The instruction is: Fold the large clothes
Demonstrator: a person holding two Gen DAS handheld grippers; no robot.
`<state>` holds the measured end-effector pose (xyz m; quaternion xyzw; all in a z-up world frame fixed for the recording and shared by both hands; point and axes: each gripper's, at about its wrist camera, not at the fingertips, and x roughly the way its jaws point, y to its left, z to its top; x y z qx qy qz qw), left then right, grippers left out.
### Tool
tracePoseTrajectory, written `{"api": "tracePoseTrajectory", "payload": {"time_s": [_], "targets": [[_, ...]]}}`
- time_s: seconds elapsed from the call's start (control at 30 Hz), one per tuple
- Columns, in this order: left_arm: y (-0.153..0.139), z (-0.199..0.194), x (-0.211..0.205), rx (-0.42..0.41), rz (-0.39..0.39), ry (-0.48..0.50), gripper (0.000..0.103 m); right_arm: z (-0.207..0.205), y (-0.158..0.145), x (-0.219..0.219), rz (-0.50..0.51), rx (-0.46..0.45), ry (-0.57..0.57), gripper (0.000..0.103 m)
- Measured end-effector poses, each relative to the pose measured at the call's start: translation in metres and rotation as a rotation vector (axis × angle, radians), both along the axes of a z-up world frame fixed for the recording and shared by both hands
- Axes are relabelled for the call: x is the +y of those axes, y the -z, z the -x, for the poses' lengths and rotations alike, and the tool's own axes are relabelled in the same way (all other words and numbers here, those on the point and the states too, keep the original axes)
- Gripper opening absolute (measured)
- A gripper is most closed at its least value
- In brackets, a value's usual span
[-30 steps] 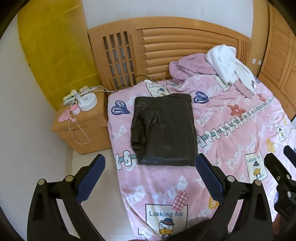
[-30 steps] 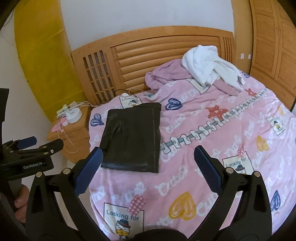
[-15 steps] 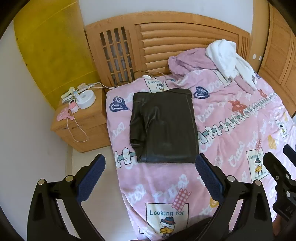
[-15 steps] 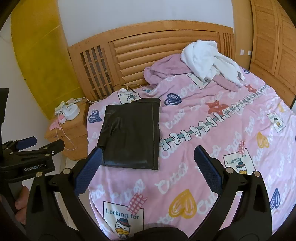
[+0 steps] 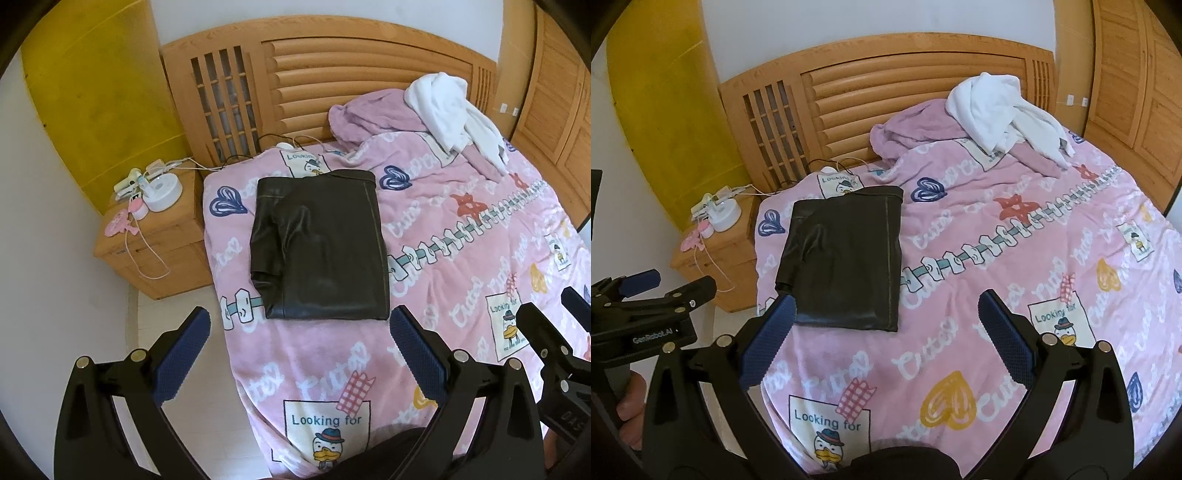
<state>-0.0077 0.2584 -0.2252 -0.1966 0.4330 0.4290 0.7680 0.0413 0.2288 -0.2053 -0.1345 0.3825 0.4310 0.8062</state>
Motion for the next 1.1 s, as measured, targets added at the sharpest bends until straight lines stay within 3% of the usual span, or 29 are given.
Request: {"api": "tracePoseTrajectory", "payload": {"time_s": [1.1], "targets": [[-0.002, 0.016, -0.008, 0.003, -0.004, -0.03, 0.095, 0.005, -0.002, 0.0, 0.02, 0.008, -0.007, 0.097]]}}
